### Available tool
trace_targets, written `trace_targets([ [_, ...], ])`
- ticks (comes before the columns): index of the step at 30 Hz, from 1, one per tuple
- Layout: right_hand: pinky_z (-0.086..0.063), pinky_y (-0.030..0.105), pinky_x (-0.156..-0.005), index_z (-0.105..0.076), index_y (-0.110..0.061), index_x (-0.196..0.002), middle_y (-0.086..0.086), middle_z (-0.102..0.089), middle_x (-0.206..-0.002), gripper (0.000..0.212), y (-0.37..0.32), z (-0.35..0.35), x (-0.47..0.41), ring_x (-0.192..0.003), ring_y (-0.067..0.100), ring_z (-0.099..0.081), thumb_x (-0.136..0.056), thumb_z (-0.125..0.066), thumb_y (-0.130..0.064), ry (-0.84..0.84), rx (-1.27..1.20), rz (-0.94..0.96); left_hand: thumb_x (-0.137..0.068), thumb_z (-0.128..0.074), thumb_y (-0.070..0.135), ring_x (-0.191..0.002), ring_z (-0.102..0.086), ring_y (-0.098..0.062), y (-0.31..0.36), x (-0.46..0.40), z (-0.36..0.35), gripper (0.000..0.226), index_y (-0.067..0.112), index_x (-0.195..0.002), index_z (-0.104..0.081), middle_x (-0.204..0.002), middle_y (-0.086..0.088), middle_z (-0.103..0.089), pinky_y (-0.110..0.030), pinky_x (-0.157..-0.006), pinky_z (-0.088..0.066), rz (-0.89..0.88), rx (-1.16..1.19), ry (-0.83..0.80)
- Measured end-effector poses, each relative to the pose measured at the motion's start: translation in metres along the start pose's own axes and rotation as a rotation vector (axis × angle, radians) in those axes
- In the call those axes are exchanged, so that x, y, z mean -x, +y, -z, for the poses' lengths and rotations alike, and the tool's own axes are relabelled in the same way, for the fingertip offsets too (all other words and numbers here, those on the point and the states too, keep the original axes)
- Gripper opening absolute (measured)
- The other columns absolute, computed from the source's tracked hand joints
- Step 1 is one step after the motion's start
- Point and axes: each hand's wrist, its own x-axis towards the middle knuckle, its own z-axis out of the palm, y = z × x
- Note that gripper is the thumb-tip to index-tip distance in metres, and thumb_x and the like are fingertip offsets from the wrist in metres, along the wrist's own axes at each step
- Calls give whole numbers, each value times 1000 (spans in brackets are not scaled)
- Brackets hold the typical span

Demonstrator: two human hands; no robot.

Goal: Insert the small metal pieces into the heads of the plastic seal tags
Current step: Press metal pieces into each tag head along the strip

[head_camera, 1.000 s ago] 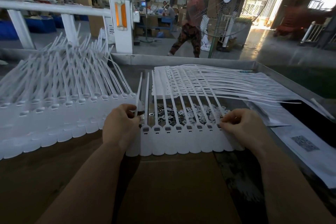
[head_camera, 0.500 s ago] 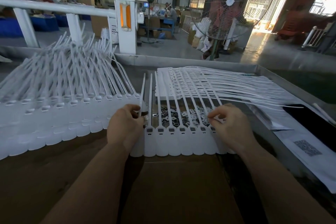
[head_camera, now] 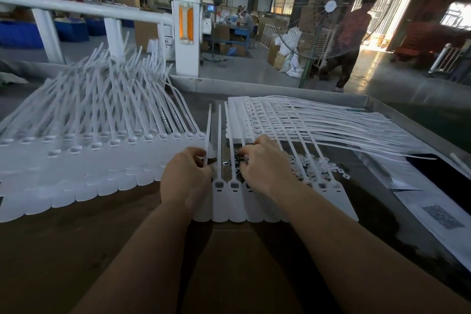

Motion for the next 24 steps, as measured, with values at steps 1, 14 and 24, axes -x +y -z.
trace_targets([
  [1,-33,38,-98,-59,-23,-121,4,-44,-121,33,-2,-2,-2,-116,21,-40,-90,-48,-22,-1,12,-15,-85,-64,19,-89,-59,-16,0,0,0,36,16,-120,-59,-107,-5,-66,-32,-80,-51,0,7,3],
  [14,-45,31,-90,-70,-19,-102,2,-57,-105,17,-8,-9,-8,-105,18,-50,-88,-61,-14,124,-81,-78,-84,-64,17,-92,-62,-19,1,1,1,36,16,-120,-60,-109,-6,-66,-31,-80,-51,7,23,5],
  [24,-45,20,-73,-65,-13,-93,2,-65,-94,8,15,14,5,-85,12,-60,-90,-58,-12,209,-534,-199,-84,-65,20,-92,-61,-19,0,0,0,37,16,-120,-59,-110,-6,-66,-30,-77,-48,9,20,1],
])
